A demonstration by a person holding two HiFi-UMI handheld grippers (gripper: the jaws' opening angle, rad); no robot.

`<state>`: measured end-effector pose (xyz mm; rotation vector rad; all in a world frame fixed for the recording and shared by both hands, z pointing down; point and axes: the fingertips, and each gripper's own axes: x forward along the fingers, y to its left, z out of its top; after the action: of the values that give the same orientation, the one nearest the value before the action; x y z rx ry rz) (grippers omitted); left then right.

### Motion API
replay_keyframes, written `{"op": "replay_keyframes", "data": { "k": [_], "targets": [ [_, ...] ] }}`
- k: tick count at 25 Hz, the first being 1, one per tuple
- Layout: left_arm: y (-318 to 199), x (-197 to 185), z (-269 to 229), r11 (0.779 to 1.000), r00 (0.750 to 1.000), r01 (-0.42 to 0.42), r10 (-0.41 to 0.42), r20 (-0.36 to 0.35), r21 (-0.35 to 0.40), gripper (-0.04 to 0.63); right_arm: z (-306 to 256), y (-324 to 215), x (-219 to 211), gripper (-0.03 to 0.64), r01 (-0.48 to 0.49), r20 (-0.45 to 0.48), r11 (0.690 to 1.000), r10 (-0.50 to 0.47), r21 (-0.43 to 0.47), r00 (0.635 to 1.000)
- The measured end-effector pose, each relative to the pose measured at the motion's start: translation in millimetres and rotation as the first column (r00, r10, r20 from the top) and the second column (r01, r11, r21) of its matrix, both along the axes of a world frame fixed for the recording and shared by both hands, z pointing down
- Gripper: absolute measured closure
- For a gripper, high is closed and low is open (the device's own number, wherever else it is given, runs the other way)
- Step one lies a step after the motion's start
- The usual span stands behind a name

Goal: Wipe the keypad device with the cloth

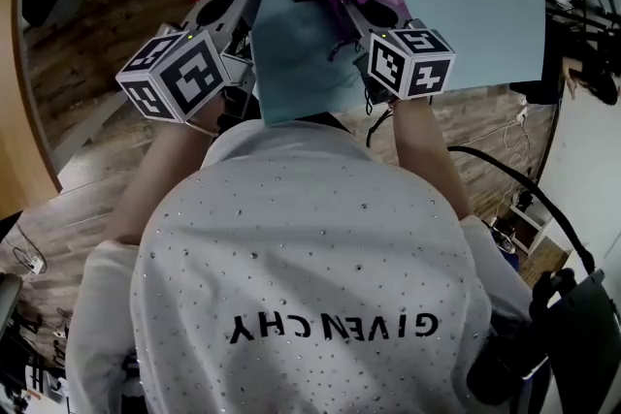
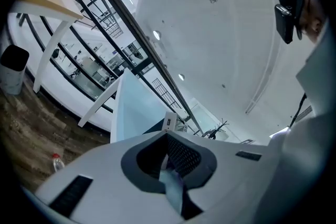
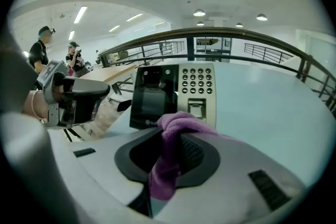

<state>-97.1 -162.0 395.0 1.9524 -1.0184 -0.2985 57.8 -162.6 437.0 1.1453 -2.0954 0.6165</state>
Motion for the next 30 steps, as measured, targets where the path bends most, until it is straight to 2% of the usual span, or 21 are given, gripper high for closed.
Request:
{"op": "replay_keyframes", "data": {
  "k": [3,8,11,13,15,17,18,20,22,23,25,28,30],
  "targets": [
    [5,-2,2,1.000,0.999,-0.014,0.014,0.032,0.009,0.594,1,-6,18,0.549,-0.043,-0.034,0.999,0.043,0.009,0.998],
    [24,0,12,0.990,0.986,-0.141,0.142,0.091,-0.021,0.594,0,-12,44,0.549,-0.125,-0.064,0.992,0.126,0.022,0.990],
    [27,-7,15,0.986,0.978,-0.166,0.168,0.124,-0.026,0.594,-7,-16,53,0.549,-0.185,-0.108,0.983,0.186,0.018,0.977],
    [28,-13,13,0.987,0.978,-0.160,0.161,0.130,-0.015,0.594,-29,-21,29,0.549,-0.130,-0.090,0.990,0.135,0.053,0.987],
    [30,-20,9,0.989,0.980,-0.150,0.149,0.129,-0.006,0.595,-58,-23,-20,0.549,0.000,-0.008,0.996,0.000,0.086,1.000],
    [35,-25,5,0.989,0.981,-0.145,0.144,0.130,0.002,0.594,-82,-15,-74,0.549,0.143,0.055,0.987,-0.147,0.072,0.988],
    [38,-27,3,0.989,0.981,-0.147,0.145,0.131,0.005,0.594,-89,-7,-97,0.549,0.217,0.070,0.975,-0.220,0.047,0.973],
    [44,-29,2,0.989,0.981,-0.148,0.146,0.131,0.008,0.594,-95,8,-137,0.549,0.366,0.075,0.931,-0.365,0.006,0.928],
    [49,-32,5,0.991,0.982,-0.136,0.134,0.133,0.005,0.595,-97,13,-164,0.549,0.466,0.052,0.884,-0.467,0.021,0.883],
    [51,-35,7,0.992,0.983,-0.126,0.125,0.134,0.001,0.594,-97,9,-170,0.549,0.485,0.030,0.874,-0.486,0.044,0.873],
    [57,-41,10,0.995,0.985,-0.104,0.104,0.135,-0.009,0.594,-92,-6,-170,0.549,0.471,-0.041,0.878,-0.469,0.089,0.882],
    [65,-54,11,0.997,0.987,-0.081,0.081,0.139,-0.011,0.594,-74,-25,-147,0.549,0.371,-0.170,0.923,-0.351,0.104,0.921],
    [68,-63,11,0.997,0.987,-0.072,0.072,0.141,-0.006,0.594,-60,-26,-135,0.549,0.320,-0.199,0.944,-0.299,0.085,0.933]
  ]
}}
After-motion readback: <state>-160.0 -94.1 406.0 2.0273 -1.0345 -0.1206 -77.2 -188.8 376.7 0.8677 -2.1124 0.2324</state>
